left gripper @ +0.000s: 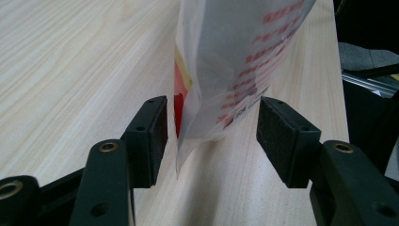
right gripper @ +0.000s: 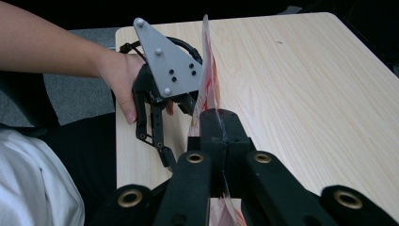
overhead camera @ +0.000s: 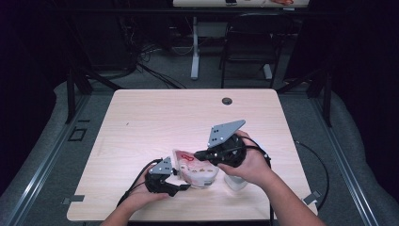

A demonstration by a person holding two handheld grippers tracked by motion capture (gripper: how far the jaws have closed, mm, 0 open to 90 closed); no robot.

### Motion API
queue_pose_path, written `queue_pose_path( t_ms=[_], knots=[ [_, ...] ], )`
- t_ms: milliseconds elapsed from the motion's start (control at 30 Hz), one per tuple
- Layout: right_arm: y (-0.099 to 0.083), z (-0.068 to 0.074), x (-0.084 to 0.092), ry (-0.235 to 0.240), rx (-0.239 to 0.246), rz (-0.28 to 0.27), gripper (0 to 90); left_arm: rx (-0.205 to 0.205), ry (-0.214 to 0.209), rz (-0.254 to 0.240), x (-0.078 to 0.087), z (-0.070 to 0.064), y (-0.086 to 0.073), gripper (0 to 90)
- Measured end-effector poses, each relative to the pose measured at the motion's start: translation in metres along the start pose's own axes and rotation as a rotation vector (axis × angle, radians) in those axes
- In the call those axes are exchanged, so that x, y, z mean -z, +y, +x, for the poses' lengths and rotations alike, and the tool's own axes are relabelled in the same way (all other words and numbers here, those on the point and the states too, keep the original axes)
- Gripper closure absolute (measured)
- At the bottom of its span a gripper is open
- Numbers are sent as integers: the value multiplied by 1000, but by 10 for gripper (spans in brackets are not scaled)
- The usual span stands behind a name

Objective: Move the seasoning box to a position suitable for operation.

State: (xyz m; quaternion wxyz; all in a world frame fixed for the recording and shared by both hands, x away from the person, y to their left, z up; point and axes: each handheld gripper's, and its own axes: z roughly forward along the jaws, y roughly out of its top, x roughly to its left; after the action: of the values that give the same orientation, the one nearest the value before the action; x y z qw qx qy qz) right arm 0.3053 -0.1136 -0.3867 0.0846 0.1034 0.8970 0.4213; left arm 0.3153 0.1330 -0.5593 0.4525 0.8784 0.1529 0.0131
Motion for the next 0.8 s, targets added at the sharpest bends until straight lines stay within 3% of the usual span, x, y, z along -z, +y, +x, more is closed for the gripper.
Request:
queue_pose_path(
  t_ms=[400, 800],
  knots=[
    [3, 1, 2, 4, 14, -2, 900, 0, -50, 22, -6, 3, -1, 488],
    [2, -1, 6, 10, 11, -28, 900, -8, -38, 31, 2, 1, 3, 600]
  ],
)
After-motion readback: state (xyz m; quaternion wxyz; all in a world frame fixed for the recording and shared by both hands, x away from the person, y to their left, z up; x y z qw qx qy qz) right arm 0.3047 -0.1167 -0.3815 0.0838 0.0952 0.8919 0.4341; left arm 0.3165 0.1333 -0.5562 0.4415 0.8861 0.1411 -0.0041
